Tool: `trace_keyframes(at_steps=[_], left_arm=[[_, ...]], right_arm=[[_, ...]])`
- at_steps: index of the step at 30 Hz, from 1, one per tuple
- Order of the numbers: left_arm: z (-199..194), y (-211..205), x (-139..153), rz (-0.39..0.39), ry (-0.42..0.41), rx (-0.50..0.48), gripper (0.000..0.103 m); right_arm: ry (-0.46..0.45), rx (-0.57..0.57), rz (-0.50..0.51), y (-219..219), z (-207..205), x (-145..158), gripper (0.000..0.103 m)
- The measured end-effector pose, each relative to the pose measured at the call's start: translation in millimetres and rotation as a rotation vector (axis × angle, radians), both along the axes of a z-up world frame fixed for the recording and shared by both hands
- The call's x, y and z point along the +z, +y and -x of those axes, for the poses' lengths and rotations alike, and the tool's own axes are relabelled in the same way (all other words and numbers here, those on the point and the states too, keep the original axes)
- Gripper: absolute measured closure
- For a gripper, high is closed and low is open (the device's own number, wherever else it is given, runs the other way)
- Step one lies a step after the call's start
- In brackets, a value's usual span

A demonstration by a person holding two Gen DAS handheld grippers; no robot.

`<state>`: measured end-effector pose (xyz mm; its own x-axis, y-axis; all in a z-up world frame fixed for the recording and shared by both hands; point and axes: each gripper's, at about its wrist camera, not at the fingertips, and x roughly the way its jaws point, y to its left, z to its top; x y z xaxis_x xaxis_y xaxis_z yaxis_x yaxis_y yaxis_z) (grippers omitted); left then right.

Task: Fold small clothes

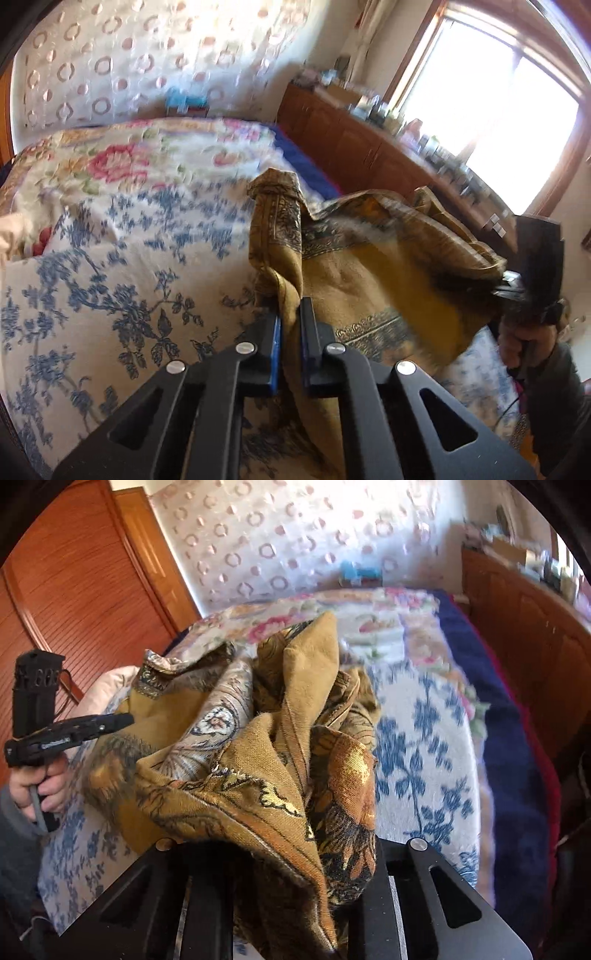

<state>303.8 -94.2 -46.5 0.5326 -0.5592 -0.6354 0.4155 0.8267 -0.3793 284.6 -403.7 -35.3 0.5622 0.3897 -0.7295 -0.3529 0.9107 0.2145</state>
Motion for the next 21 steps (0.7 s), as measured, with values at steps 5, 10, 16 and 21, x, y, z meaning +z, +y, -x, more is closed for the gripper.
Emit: trace_keyframes(at_steps=[5,10,16,21], left_arm=[[37.3,33.0,45.3,0.047,-0.120,0.057,0.099],[77.7,98.0,80.0,0.060,-0.244,0.201,0.099],[116.6,194.8,78.4,0.023,-0.289,0.433,0.099],[143.1,264.2,45.1,0.055,-0.244,0.621,0.099]], right_arm=[[-0.119,0.069,0.019,31.2,9.7,45.7,0.088],[-0.213,0.209,0.041,101.5,-4.2,88.3,0.089],[-0.265,0.426,0.064,229.2,-40.0,111.0,0.089],[-0.262,0.585,0.106,338.0,-67.5,100.3,0.089]])
